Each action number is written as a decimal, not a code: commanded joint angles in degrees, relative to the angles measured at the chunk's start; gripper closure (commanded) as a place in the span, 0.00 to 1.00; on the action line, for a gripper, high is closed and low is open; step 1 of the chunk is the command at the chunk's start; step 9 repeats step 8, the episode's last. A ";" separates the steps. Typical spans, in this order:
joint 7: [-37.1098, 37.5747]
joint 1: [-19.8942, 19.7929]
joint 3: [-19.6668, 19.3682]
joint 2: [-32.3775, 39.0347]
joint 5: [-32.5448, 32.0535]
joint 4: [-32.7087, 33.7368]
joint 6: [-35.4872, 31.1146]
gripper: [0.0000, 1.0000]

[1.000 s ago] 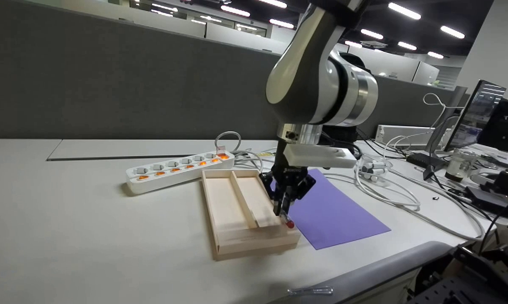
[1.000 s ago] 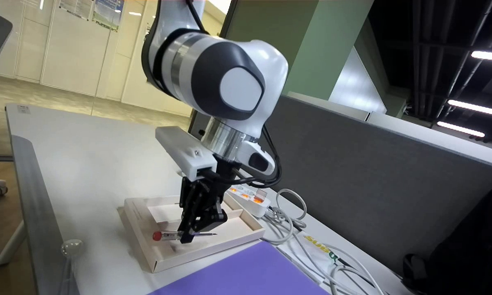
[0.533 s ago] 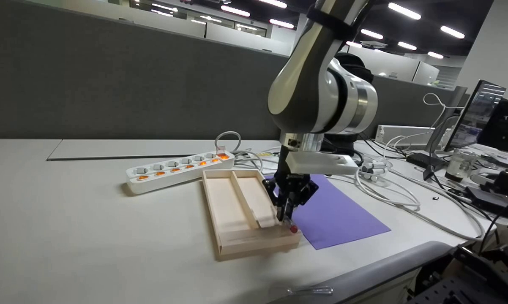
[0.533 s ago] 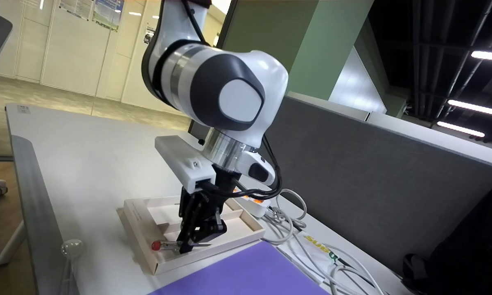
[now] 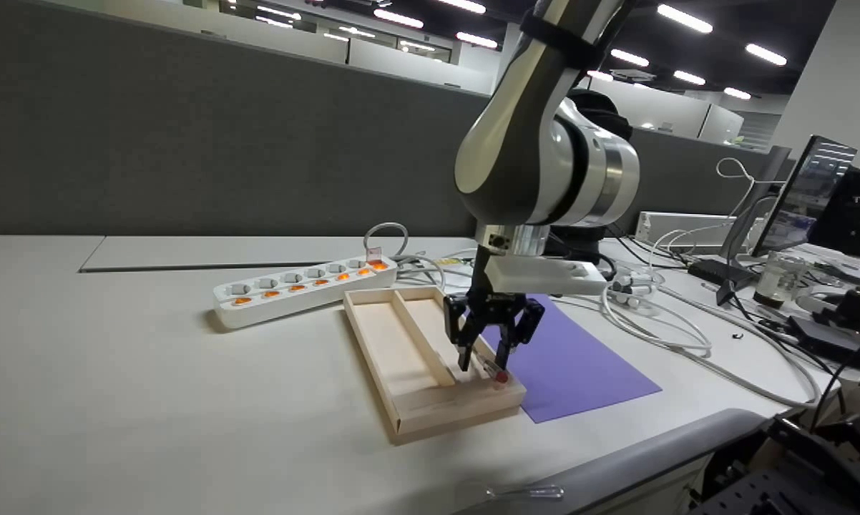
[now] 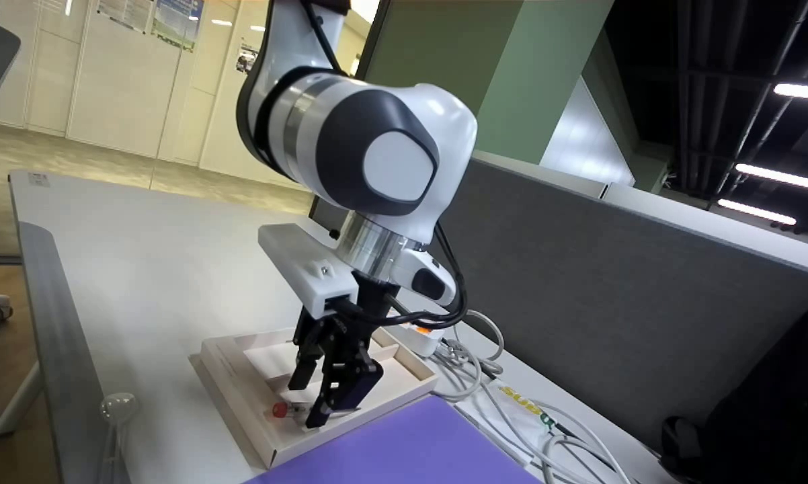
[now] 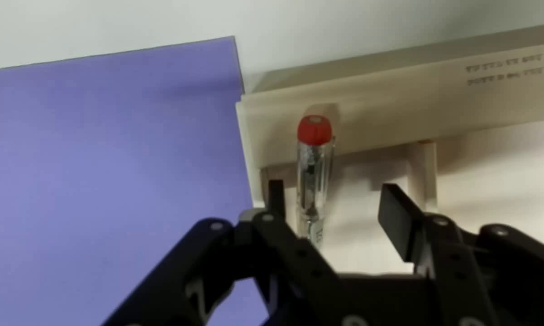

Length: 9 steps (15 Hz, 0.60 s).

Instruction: Move the silver object to the right compartment of the box

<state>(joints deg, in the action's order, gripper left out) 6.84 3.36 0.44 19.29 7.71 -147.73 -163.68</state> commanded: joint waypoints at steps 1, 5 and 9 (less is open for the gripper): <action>0.99 -0.28 0.03 -0.92 -0.37 0.61 0.24 0.11; 0.46 -0.30 -0.37 -3.16 -1.08 0.82 0.28 0.00; -0.46 -0.97 -0.10 -5.79 -0.85 0.47 0.82 0.00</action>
